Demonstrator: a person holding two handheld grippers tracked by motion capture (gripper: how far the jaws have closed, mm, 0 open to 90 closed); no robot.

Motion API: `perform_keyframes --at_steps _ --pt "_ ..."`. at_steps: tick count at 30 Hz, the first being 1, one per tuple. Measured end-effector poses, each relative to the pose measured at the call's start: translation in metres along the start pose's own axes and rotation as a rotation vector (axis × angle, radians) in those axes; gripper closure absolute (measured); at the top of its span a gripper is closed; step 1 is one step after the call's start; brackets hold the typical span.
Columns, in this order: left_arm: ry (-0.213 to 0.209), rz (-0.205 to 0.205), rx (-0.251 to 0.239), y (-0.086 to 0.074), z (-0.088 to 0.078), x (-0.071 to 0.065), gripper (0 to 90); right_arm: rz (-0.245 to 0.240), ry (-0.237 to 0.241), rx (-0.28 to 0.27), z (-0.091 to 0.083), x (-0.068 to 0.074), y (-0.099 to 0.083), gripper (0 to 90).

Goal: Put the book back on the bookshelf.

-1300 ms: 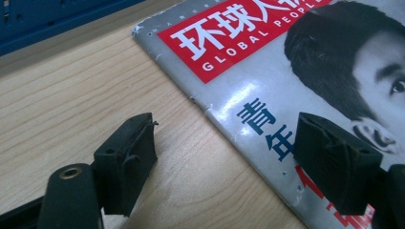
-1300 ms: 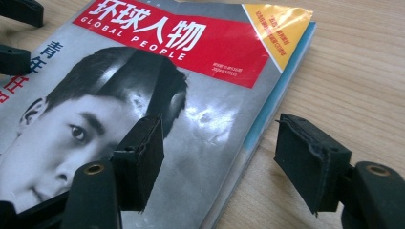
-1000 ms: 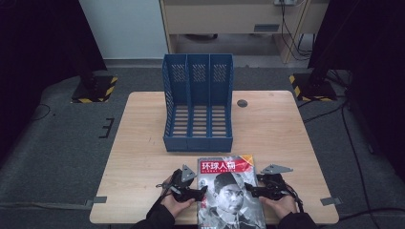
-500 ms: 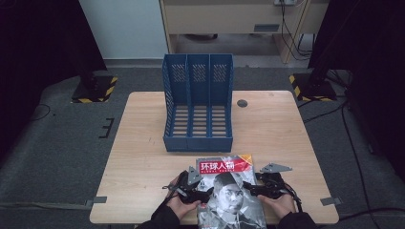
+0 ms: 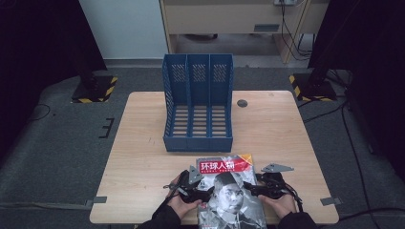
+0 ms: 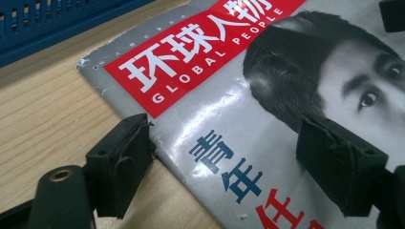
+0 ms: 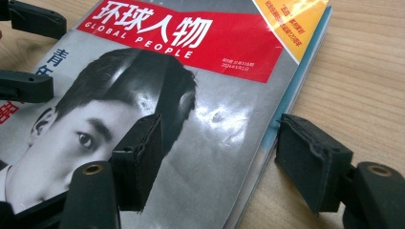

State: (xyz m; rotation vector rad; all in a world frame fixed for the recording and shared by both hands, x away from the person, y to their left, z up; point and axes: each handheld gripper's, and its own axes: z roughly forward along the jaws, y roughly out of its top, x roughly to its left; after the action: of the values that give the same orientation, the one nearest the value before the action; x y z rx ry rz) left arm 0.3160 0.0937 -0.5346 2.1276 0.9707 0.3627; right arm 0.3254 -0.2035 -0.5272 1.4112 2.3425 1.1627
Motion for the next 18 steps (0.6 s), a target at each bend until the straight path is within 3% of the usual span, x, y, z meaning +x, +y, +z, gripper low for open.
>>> perform_keyframes --at_steps 8,18 --pt "-0.003 -0.001 0.000 0.000 0.000 0.001 17.8 0.037 0.030 -0.024 -0.004 -0.004 0.001 36.8" --pt "-0.001 -0.004 0.001 0.000 0.000 0.002 17.3 0.050 0.107 -0.129 -0.013 -0.004 0.005 43.1"
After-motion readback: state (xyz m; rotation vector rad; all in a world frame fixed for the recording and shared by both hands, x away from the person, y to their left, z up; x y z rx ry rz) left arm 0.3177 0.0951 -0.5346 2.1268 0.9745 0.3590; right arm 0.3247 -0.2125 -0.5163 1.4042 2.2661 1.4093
